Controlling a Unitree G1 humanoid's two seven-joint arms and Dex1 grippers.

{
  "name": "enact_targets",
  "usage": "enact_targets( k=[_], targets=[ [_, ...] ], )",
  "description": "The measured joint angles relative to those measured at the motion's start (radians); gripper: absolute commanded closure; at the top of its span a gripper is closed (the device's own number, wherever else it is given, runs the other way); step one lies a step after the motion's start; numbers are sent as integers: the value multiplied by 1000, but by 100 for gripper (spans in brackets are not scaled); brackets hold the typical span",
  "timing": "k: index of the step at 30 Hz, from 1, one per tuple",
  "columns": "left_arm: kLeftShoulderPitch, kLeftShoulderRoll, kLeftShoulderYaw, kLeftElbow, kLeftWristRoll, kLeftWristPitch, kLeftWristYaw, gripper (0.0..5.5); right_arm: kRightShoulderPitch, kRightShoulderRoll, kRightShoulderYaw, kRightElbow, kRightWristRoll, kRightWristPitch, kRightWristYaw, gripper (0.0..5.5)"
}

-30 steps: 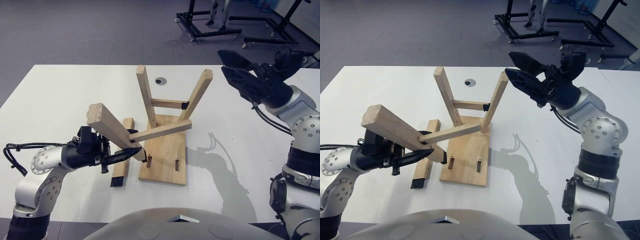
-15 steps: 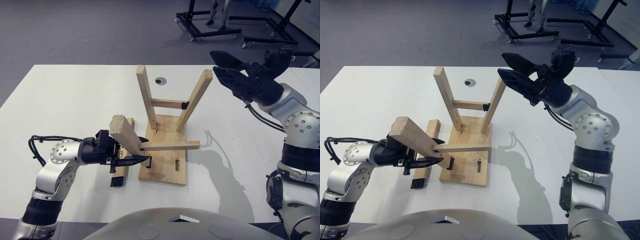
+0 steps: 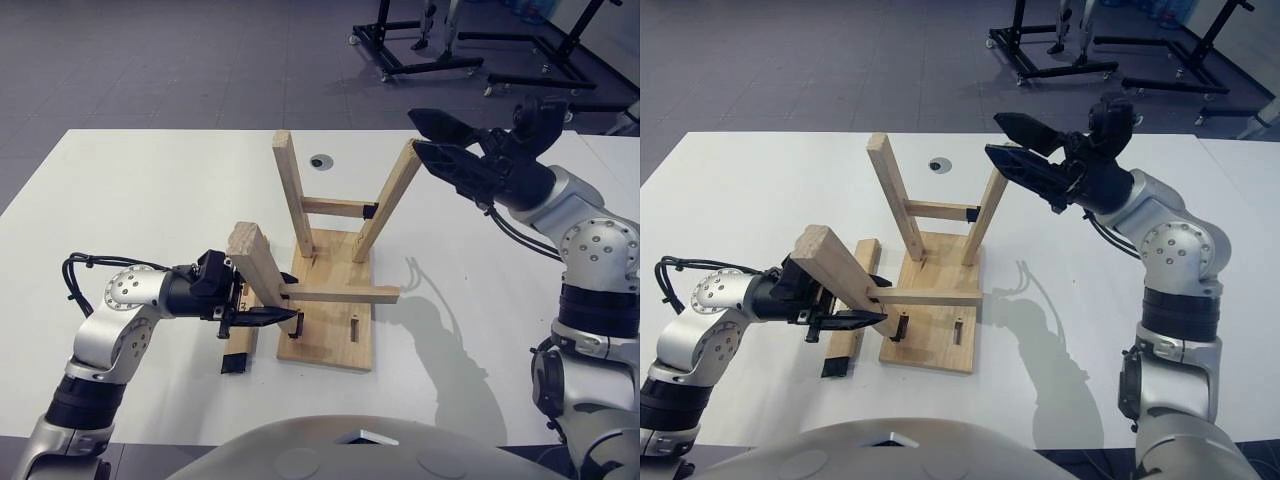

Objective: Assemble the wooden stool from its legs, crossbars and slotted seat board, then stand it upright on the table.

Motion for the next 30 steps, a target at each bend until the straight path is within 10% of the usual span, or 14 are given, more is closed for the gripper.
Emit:
enact_targets(
  k=[30],
  targets=[
    [-77,3,-87,132,126,-127,-57,344,-14,34,28,-4,-24,7,23,69]
  ],
)
